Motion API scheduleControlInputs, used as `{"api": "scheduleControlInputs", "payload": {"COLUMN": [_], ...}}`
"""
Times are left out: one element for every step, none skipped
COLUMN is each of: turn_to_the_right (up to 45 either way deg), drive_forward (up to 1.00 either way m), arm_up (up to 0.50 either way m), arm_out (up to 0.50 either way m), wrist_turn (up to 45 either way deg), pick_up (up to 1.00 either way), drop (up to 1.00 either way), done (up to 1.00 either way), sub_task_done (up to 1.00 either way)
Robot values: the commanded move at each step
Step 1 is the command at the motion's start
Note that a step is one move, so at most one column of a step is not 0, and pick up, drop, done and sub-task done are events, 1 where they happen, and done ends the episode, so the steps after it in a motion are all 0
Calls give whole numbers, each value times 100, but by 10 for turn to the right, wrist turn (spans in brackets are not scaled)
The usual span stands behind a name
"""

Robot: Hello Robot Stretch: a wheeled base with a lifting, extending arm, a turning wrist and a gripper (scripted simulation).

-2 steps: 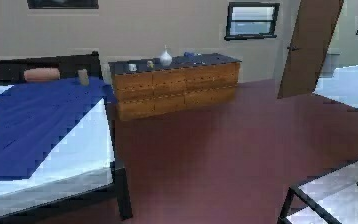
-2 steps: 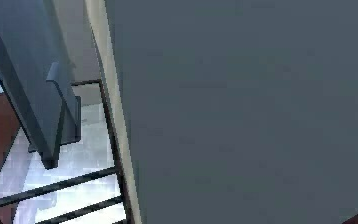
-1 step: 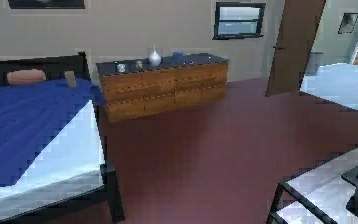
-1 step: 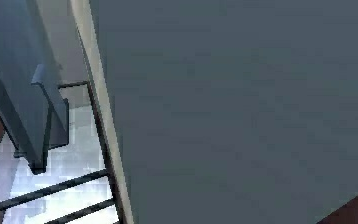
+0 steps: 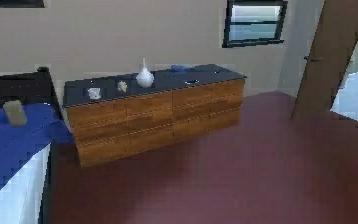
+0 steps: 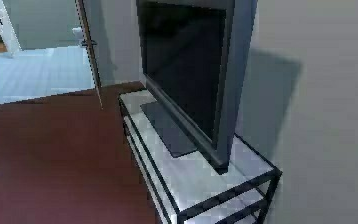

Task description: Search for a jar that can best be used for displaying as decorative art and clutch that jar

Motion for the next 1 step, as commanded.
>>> {"api": "scheduleControlInputs", "payload": {"turn_to_the_right": [450], "drive_forward": [0], "arm_up": [0], "arm_out": [0], "wrist_turn": [0], "pick_up": [0], "drop": [0], "done": [0], "sub_task_done": [0]}}
